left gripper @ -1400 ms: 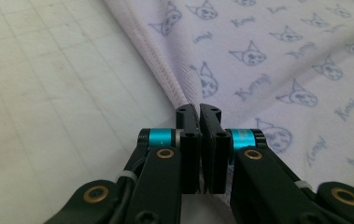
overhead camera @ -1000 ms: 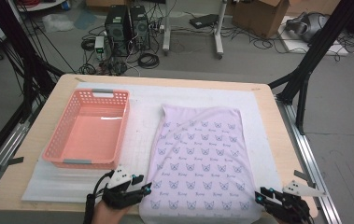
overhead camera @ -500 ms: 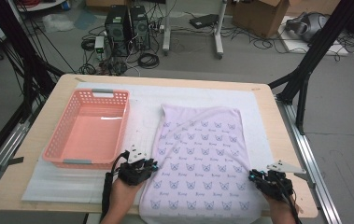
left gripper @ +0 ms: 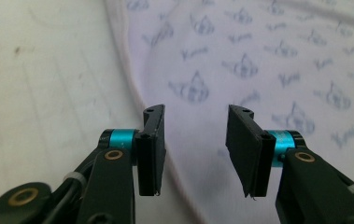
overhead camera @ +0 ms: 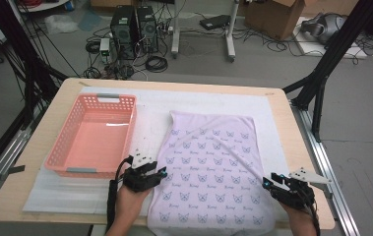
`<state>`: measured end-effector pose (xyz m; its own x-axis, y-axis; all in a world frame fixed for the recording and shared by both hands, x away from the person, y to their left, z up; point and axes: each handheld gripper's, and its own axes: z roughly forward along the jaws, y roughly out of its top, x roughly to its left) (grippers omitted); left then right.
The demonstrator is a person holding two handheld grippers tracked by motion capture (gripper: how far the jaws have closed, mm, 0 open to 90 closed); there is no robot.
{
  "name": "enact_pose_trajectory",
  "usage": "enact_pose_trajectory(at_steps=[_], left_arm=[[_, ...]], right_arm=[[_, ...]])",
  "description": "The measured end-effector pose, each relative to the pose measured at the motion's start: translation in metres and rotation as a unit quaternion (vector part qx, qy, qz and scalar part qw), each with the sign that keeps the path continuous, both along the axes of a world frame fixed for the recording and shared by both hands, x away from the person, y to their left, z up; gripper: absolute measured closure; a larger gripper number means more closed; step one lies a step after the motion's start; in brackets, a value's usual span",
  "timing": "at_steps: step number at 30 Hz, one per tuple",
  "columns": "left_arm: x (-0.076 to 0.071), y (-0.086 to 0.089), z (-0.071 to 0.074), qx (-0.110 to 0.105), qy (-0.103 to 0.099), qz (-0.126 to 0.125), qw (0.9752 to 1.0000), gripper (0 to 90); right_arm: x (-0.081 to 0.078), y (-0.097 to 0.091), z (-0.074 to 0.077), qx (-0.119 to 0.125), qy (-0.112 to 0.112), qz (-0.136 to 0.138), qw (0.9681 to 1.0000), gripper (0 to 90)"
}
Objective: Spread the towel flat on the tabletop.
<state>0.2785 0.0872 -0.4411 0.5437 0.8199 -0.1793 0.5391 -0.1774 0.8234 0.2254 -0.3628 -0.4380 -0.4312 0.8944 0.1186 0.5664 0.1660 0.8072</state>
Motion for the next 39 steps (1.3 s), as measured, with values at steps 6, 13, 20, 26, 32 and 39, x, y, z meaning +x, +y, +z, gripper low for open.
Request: enact_pose_trajectory(at_steps=[6, 13, 20, 26, 32, 39], left_arm=[[0.033, -0.01, 0.002, -0.008, -0.004, 0.003, 1.0, 61.0], [0.073, -0.025, -0.006, 0.027, 0.005, 0.024, 0.9993, 55.4], [0.09, -0.024, -0.009, 0.044, 0.003, 0.059, 0.9973, 58.0], [0.111, -0.018, -0.008, 0.03, 0.0, 0.079, 0.9965, 55.4], [0.134, -0.015, -0.009, 0.005, -0.001, 0.104, 0.9946, 51.3], [0.162, -0.016, -0.011, 0.006, 0.022, 0.12, 0.9925, 55.3]], right_arm=[[0.01, 0.006, 0.002, -0.006, 0.0, 0.022, 0.9997, 54.8], [0.035, 0.008, -0.002, -0.007, 0.008, 0.031, 0.9995, 53.8], [0.06, 0.006, -0.002, -0.001, 0.012, 0.039, 0.9992, 53.2], [0.084, 0.002, -0.003, -0.013, 0.018, 0.033, 0.9992, 53.1], [0.125, -0.006, 0.005, -0.019, 0.021, -0.004, 0.9996, 50.1], [0.167, -0.011, -0.008, -0.007, 0.04, -0.057, 0.9976, 57.5]])
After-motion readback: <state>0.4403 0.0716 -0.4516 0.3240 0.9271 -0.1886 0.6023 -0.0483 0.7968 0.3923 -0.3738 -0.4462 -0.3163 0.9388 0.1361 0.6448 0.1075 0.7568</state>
